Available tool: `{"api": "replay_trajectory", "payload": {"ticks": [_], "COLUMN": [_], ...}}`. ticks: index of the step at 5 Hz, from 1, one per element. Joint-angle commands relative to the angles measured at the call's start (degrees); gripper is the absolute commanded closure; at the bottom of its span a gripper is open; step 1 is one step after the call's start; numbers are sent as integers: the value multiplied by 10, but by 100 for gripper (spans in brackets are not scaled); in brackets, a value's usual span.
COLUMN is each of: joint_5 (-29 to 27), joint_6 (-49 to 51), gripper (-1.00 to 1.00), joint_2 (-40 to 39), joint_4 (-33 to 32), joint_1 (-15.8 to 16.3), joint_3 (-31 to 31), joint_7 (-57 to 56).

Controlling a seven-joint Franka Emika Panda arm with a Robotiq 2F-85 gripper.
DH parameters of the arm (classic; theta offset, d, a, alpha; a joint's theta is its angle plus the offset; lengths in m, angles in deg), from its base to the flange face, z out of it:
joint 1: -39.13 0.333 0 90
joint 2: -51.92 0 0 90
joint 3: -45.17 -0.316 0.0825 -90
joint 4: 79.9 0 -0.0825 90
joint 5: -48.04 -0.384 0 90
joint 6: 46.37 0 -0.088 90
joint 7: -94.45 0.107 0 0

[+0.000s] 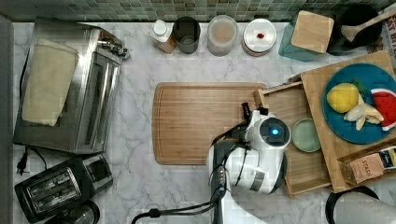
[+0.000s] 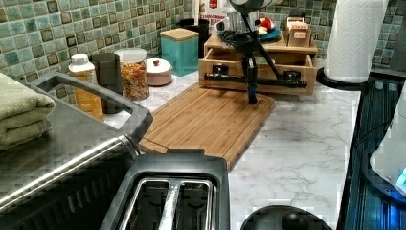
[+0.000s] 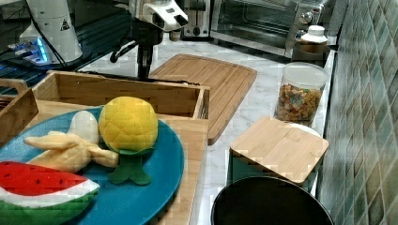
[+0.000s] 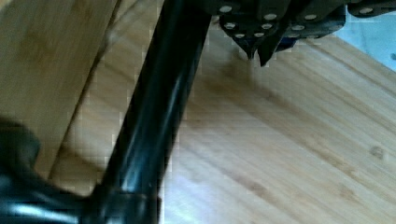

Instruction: Close the drawer.

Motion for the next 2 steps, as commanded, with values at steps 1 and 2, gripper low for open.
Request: {"api": "replay_trajectory", "payload": {"ticks": [1, 2], "joint_5": [-63, -80], "joint_6": [-30, -50], "gripper": [100, 100], "joint_2": [-46, -70], "joint_4": [192, 223], "joint_1": [-77, -87], "joint_3": [68, 75], "joint_7": [-100, -129]}}
